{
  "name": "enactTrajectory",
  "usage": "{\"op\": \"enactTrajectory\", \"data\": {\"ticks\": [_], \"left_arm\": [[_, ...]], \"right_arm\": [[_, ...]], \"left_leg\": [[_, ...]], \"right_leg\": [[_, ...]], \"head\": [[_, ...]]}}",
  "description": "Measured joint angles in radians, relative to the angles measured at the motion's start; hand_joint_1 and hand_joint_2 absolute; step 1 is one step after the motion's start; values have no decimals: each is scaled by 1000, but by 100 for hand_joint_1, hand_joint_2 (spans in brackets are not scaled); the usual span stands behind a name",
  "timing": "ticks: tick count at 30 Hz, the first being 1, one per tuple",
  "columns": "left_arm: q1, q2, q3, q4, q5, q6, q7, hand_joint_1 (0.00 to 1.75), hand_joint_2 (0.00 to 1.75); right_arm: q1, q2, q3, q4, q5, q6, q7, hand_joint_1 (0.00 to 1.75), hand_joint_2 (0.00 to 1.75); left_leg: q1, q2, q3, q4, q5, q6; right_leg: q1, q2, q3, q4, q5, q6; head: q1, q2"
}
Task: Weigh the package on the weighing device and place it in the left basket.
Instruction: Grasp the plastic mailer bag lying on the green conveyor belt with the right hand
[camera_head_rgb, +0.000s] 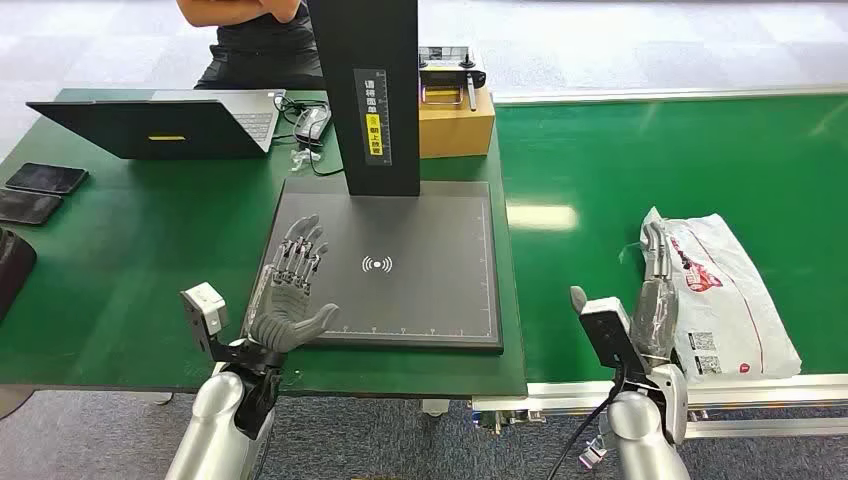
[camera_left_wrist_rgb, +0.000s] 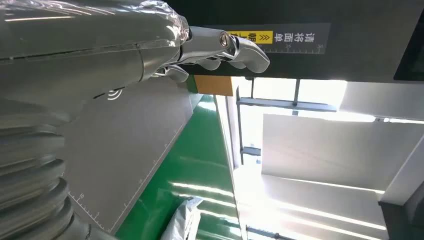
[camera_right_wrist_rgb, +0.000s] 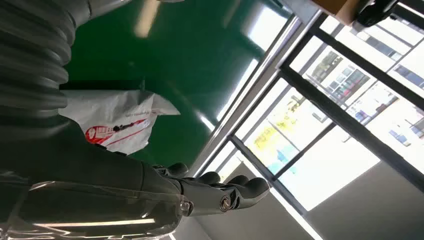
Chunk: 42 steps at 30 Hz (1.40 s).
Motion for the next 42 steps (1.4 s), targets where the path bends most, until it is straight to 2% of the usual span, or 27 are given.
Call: {"op": "enactTrajectory", "data": {"ticks": [4,10,18,24,33,35,37,39,42], "left_arm": [[5,3,-1,0,8,5,0,0,175],[18,10,-1,0,17,11,-5,0,175],[42,19,-1,-5,32,27,-16,0,175],[70,24,-4,-30,40,28,-15,0,175],[82,30,-5,-49,42,27,-6,0,175],[83,31,-5,-50,43,25,-4,0,175],[83,31,-5,-51,43,24,-1,0,175],[84,32,-5,-53,43,23,3,0,175],[83,32,-5,-57,42,22,9,0,175]], "right_arm": [[-1,-3,-19,10,-29,4,13,0,175],[-11,-10,-54,24,-140,44,7,0,175],[-63,-35,-94,89,-142,31,-4,0,175],[-134,-72,-134,210,-15,-105,32,0,175],[-191,-118,-182,340,55,-184,44,0,175],[-203,-132,-196,371,134,-228,86,0,175],[-210,-144,-219,396,279,-268,143,0,175],[-218,-152,-250,415,419,-282,191,0,175],[-238,-160,-301,461,525,-284,231,0,175]], "left_leg": [[0,0,0,0,0,0],[0,0,0,0,0,0],[0,0,0,0,0,0],[0,0,0,0,0,0],[0,0,0,0,0,0],[0,-1,0,0,0,0],[0,-1,0,0,0,0],[0,-1,0,0,0,0],[0,-1,0,0,0,0]], "right_leg": [[0,0,0,0,0,0],[0,0,0,0,0,0],[0,0,0,0,0,0],[0,0,0,0,0,0],[0,0,0,0,0,0],[0,-1,0,0,0,0],[0,-1,0,0,0,0],[0,-1,0,0,0,0],[0,-1,0,0,0,0]], "head": [[0,0],[0,0],[0,0],[0,0],[0,0],[0,0],[0,0],[0,0],[0,0]]}}
